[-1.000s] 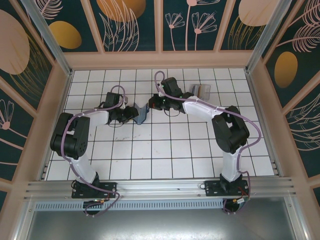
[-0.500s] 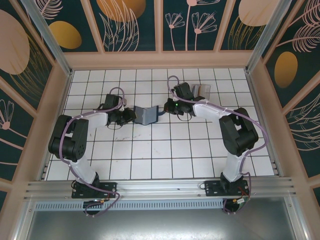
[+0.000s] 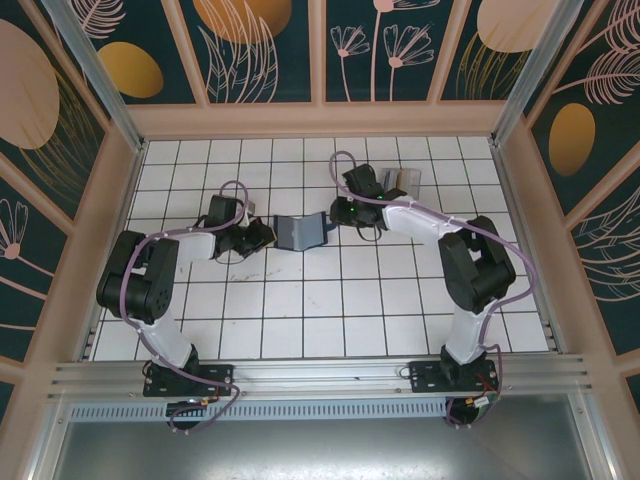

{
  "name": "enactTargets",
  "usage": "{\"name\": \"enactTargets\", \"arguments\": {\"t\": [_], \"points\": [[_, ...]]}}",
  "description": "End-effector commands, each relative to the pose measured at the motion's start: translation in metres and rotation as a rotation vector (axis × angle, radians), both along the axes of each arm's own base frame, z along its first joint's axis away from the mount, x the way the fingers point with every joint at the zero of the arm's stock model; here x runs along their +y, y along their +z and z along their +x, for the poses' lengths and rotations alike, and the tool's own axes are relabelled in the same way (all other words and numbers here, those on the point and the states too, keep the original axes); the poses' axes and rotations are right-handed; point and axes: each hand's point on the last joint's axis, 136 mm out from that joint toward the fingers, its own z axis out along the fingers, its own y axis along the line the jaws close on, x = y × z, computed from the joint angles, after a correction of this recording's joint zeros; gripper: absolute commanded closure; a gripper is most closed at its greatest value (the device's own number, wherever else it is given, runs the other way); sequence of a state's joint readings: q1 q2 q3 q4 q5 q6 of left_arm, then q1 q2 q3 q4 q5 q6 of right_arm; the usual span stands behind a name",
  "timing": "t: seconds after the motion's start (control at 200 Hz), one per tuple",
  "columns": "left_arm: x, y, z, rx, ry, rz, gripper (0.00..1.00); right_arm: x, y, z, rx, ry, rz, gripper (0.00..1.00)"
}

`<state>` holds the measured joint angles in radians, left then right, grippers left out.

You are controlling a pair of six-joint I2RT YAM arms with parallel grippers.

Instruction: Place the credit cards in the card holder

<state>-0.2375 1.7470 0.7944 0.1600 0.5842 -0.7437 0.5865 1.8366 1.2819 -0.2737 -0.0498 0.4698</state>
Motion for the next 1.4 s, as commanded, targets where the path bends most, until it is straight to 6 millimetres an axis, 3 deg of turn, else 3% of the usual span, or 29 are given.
{"name": "enactTargets", "arguments": {"t": [0.0, 0.12, 0.3, 0.43, 0.611, 0.786, 1.151, 1.261, 1.396], "points": [[-0.010, 0.017, 0.001, -0.042, -0.012, -0.098, 0.97, 0.019, 0.041, -0.002, -0.123, -0.007, -0.005, 0.59], [-0.011, 0.018, 0.000, -0.043, -0.022, -0.096, 0.99, 0.038, 0.037, -0.011, -0.119, -0.002, 0.045, 0.57], [-0.016, 0.023, 0.002, -0.051, -0.050, -0.122, 1.00, 0.084, 0.011, -0.027, 0.016, 0.158, 0.163, 0.51], [-0.018, 0.030, 0.003, -0.078, -0.049, -0.147, 1.00, 0.103, -0.004, -0.031, 0.063, 0.206, 0.176, 0.47], [-0.019, 0.033, 0.002, -0.084, -0.044, -0.166, 1.00, 0.113, -0.017, -0.029, 0.104, 0.246, 0.206, 0.46], [-0.019, 0.031, 0.000, -0.078, -0.047, -0.166, 1.00, 0.124, -0.025, -0.041, 0.153, 0.306, 0.266, 0.43], [-0.019, 0.032, 0.000, -0.088, -0.044, -0.172, 1.00, 0.121, -0.054, -0.046, 0.217, 0.313, 0.228, 0.42], [-0.018, 0.030, -0.001, -0.087, -0.038, -0.174, 1.00, 0.117, -0.058, -0.045, 0.215, 0.298, 0.195, 0.44], [-0.019, 0.031, -0.001, -0.085, -0.040, -0.174, 1.00, 0.110, -0.058, -0.042, 0.207, 0.276, 0.174, 0.54]]}}
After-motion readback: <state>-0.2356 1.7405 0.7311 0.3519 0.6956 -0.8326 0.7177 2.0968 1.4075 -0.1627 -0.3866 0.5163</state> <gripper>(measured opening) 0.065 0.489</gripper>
